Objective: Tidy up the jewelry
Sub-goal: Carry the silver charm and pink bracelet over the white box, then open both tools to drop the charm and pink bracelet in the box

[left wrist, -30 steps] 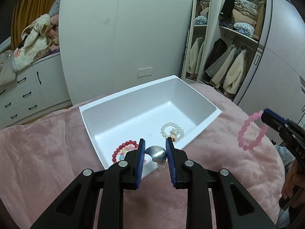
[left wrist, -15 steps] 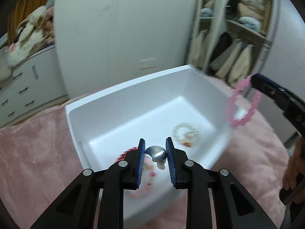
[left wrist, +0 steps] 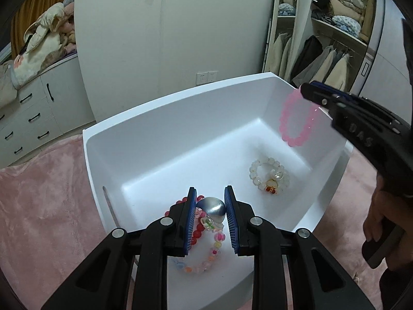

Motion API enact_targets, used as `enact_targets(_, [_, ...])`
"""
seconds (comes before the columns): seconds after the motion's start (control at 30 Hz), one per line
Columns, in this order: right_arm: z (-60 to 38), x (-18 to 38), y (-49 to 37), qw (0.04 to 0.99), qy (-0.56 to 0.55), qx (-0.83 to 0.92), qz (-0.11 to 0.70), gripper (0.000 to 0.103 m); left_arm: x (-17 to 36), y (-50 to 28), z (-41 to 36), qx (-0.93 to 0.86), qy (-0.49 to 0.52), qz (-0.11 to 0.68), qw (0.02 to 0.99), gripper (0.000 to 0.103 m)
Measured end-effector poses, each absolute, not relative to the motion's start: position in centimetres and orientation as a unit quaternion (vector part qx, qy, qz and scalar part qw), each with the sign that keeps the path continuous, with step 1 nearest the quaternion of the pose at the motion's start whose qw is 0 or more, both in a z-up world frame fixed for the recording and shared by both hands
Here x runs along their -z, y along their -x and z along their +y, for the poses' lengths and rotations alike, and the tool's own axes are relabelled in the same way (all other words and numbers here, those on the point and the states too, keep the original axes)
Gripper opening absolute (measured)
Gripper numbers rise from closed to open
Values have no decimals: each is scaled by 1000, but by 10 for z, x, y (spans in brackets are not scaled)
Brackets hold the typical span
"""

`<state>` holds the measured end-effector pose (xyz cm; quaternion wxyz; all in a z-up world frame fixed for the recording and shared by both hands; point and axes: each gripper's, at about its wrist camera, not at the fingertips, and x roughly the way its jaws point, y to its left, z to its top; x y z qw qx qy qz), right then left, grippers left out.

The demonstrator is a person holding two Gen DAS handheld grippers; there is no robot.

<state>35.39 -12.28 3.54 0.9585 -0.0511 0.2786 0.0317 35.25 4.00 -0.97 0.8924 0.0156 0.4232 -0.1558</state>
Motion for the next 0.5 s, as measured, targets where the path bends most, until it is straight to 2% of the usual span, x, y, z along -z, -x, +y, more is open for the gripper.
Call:
enact_targets(0.07, [-122,-30,-355,959,52,-24,278,13,11,-353,41,159,-12,428,890,28])
enact_targets(0.1, [-122,-30,-354,960,52,-21,275,24,10,-352,40,161,-12,427,890,30])
enact_targets(0.13, [-122,-29,-354,960,50,-19,273,38,9,-351,40,161,-12,422,892,37])
enact_targets(0.17, [-122,-30,-353,961,48,-17,271,74,6,-349,39,157,-17,415,896,62])
enact_targets(0.2, [-121,-30,-350,963,51,-12,263,85,4,-347,38,153,-22,406,901,76])
enact_targets(0.23, [-121,-31,-348,964,55,-10,260,85,2,-345,38,152,-22,399,904,89])
enact_targets(0.27, [-121,-31,-347,962,58,-11,265,86,1,-344,39,156,-15,393,906,88])
enact_targets(0.33, [-125,-30,-345,960,46,-12,277,99,0,-344,42,170,-4,400,901,87])
enact_targets(0.5, [-131,-28,-336,953,37,-17,301,98,-7,-341,49,183,15,396,900,91])
